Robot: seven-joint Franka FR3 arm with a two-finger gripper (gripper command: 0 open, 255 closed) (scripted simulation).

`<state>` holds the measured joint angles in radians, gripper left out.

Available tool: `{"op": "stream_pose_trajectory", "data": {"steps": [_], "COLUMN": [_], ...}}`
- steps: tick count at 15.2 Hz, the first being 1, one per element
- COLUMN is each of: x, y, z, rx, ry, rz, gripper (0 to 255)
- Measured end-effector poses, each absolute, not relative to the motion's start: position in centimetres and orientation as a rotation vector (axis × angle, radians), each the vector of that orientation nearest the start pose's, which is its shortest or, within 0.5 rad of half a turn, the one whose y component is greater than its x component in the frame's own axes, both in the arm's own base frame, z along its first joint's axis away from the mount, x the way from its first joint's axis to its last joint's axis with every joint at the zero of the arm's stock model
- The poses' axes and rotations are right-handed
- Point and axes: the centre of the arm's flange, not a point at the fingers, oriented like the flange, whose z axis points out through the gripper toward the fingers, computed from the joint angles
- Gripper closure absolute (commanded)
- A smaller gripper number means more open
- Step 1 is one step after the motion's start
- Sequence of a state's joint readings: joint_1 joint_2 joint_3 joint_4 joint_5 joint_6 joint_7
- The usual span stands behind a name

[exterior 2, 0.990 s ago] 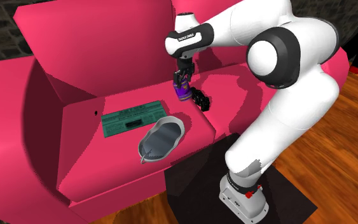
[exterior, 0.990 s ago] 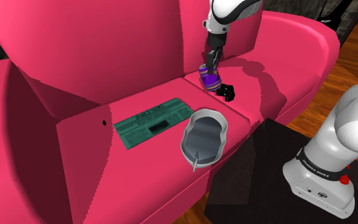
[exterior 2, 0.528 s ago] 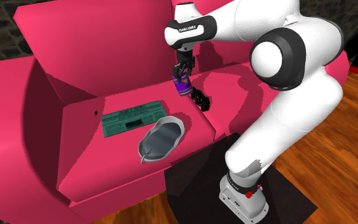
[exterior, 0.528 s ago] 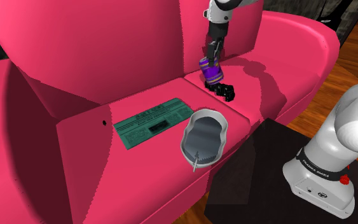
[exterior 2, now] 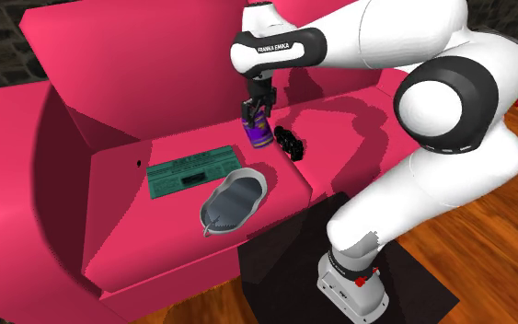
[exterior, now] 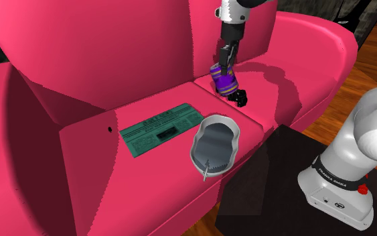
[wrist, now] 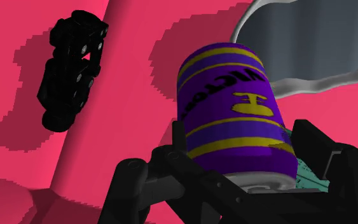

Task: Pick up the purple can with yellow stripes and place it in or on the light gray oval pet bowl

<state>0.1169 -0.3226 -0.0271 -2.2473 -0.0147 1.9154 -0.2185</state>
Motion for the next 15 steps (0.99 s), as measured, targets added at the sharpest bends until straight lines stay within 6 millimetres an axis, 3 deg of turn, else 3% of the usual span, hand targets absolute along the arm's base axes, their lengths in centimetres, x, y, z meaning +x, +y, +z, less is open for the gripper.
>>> {"op": "stream_pose_trajectory", "data": {"steps": [15], "x": [33.6], "y": [19.5], "z": [51.7], "rx": [-3.108], "ry": [-0.493], "rz": [0.015], "gripper": [255]}}
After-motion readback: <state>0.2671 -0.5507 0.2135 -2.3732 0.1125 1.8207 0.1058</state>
